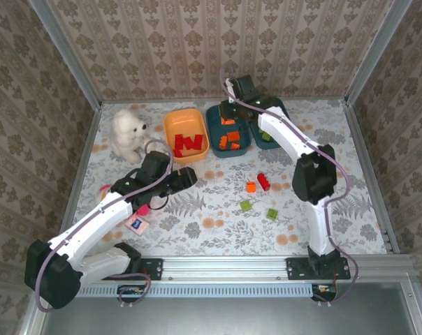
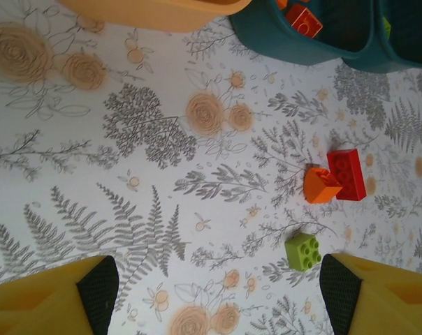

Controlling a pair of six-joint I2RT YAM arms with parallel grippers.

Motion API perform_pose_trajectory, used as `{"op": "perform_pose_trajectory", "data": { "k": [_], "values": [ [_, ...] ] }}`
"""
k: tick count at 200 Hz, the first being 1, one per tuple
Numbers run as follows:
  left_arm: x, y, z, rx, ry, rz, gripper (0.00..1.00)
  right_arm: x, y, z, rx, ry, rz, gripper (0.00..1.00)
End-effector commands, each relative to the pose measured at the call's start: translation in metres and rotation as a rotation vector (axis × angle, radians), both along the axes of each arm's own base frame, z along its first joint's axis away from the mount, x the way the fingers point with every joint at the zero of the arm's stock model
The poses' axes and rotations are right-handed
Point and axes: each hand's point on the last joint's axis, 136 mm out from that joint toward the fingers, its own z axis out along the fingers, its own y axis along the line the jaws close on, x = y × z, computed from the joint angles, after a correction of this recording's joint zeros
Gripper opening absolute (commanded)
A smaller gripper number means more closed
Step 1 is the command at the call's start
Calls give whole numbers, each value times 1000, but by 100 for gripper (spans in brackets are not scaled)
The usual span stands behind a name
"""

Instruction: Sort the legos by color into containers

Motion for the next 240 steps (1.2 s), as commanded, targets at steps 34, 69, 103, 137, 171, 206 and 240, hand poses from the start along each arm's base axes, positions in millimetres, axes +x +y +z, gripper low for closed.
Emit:
{"op": "perform_pose_trajectory", "data": {
  "k": [34,69,103,137,171,206,240],
  "values": [
    [20,-17,22,-4,-87,-41,79,56,4,-50,270,126,-265,12],
    [25,-14,32,8,-117,-21,79,64,1,-90,291,199,-347,13],
    [25,-7,34,18,-123,10,79,58,1,-115,250,276,-365,17],
    [30,1,36,45,-130,50,80,49,-2,-130,228,334,-383,23],
    [37,16,49,91,-152,90,81,49,-7,-112,236,319,-376,47],
    [44,35,72,147,-206,134,88,53,-11,-54,258,214,-343,56],
    [57,47,97,216,-293,173,100,42,-16,35,266,49,-273,56]
  ]
}}
